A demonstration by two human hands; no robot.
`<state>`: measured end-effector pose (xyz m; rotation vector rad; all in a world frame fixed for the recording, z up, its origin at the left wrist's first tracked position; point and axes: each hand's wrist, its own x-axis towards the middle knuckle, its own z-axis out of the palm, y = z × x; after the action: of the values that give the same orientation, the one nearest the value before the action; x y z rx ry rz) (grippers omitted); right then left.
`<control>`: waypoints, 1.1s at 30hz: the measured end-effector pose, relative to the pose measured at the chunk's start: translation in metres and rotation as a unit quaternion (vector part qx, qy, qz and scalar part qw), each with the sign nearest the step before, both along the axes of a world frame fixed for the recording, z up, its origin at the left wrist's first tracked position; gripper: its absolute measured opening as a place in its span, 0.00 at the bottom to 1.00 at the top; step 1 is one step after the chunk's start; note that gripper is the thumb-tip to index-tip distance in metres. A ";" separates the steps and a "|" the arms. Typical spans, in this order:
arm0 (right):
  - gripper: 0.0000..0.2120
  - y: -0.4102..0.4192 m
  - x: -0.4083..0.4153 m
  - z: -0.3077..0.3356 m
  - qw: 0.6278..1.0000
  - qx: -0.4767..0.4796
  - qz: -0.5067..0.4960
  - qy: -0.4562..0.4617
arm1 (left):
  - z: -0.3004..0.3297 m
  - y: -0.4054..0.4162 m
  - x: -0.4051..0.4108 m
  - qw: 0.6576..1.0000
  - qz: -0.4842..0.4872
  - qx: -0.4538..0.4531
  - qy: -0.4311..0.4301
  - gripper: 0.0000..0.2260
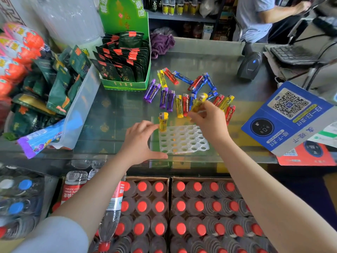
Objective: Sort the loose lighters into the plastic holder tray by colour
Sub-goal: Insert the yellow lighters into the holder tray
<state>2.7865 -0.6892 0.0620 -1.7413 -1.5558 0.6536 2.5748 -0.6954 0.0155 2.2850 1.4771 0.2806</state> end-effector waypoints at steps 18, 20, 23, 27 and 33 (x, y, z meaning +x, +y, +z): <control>0.12 -0.020 -0.052 -0.024 0.974 0.007 0.149 -0.173 | 0.004 -0.001 0.001 0.999 -0.013 -0.029 -0.041 0.41; 0.12 -0.018 -0.054 -0.023 0.969 -0.009 0.144 -0.201 | 0.006 -0.002 0.003 0.998 -0.017 -0.036 -0.048 0.40; 0.11 -0.019 -0.058 -0.025 0.973 0.000 0.113 -0.201 | 0.010 -0.006 0.004 0.996 -0.008 -0.061 -0.069 0.43; 0.11 -0.026 -0.063 -0.032 0.983 0.002 0.058 -0.176 | 0.019 -0.010 0.006 0.994 -0.008 -0.076 -0.076 0.44; 0.12 -0.031 -0.066 -0.027 0.976 0.010 0.072 -0.205 | 0.024 -0.004 0.007 0.992 -0.007 -0.108 -0.067 0.43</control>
<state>2.7203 -0.7199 0.0349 -1.8409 -1.9758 0.3552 2.5817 -0.6995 0.0396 2.0620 1.3538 0.2522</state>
